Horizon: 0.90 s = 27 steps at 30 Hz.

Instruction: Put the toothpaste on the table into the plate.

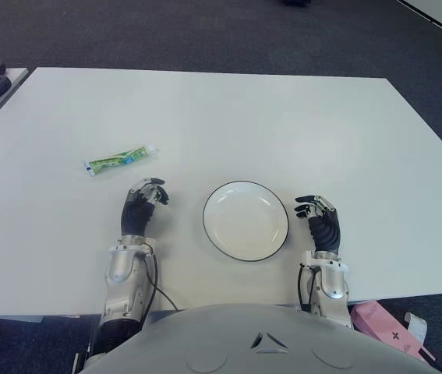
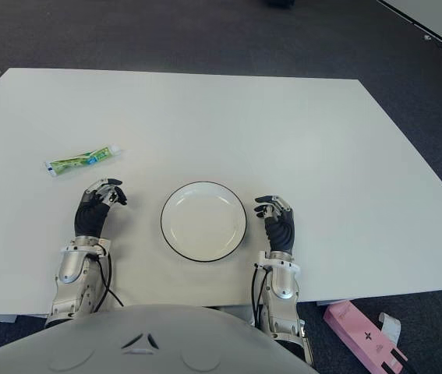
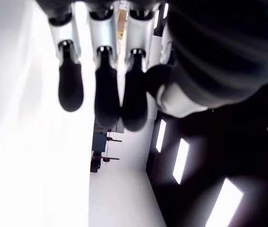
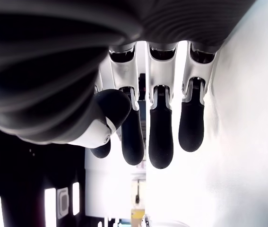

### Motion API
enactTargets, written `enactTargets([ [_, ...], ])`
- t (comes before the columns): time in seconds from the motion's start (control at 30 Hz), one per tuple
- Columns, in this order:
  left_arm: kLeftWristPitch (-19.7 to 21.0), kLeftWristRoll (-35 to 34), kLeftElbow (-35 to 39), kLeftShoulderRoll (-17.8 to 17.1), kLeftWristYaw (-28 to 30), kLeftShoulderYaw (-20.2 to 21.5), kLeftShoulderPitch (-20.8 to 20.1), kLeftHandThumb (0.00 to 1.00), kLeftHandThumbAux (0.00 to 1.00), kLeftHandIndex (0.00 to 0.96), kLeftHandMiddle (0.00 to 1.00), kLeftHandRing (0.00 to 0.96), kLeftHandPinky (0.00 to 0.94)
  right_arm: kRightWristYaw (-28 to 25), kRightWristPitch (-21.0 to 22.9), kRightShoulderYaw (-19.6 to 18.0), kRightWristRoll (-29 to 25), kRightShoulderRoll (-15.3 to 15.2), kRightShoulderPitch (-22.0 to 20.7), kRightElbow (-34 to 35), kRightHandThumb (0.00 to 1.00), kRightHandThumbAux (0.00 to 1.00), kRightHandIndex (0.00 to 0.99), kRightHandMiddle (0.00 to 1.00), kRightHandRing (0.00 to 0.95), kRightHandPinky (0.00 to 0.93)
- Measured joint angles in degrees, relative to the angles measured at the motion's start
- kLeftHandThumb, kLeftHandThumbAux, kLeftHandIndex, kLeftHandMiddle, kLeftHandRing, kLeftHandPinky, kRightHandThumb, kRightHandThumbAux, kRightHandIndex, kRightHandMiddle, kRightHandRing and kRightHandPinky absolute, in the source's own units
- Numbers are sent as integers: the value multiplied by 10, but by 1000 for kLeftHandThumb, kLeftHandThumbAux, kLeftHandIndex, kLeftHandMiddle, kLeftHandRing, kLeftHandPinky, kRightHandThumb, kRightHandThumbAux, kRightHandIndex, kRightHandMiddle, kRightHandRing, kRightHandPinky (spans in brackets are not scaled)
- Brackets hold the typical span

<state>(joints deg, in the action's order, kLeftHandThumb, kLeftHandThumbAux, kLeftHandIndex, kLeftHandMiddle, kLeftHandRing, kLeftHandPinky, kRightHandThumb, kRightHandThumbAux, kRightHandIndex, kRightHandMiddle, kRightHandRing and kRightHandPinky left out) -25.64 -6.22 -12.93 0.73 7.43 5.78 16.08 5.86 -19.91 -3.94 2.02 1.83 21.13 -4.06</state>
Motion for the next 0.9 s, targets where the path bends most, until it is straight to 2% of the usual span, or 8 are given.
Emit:
enactTargets([
  [0.23, -11, 152, 25, -12, -116, 2, 0, 704, 720, 433, 554, 539, 547, 0, 0, 1, 0, 0, 1, 1, 840, 685, 443, 462, 522, 516],
  [0.53, 44, 363, 98, -48, -248, -1, -12, 700, 726, 431, 540, 553, 554, 1, 0, 3, 0, 0, 2, 1, 839, 685, 439, 463, 524, 515],
  [0.67, 81, 454, 98, -92, -292, -4, -40, 695, 727, 428, 519, 524, 502, 4, 0, 4, 3, 1, 2, 2, 838, 686, 438, 463, 524, 514],
  [0.83, 109, 505, 81, -167, -306, -5, -93, 683, 724, 419, 432, 481, 478, 6, 0, 4, 5, -1, 0, 0, 838, 686, 439, 463, 521, 509],
  [0.87, 113, 509, 79, -175, -306, -6, -99, 496, 692, 386, 407, 462, 470, 6, 0, 4, 5, -1, 0, -1, 838, 686, 438, 464, 520, 508],
  [0.9, 120, 515, 77, -184, -306, -9, -107, 439, 664, 364, 392, 452, 468, 6, 0, 4, 5, -1, 0, -1, 838, 686, 438, 464, 520, 508],
])
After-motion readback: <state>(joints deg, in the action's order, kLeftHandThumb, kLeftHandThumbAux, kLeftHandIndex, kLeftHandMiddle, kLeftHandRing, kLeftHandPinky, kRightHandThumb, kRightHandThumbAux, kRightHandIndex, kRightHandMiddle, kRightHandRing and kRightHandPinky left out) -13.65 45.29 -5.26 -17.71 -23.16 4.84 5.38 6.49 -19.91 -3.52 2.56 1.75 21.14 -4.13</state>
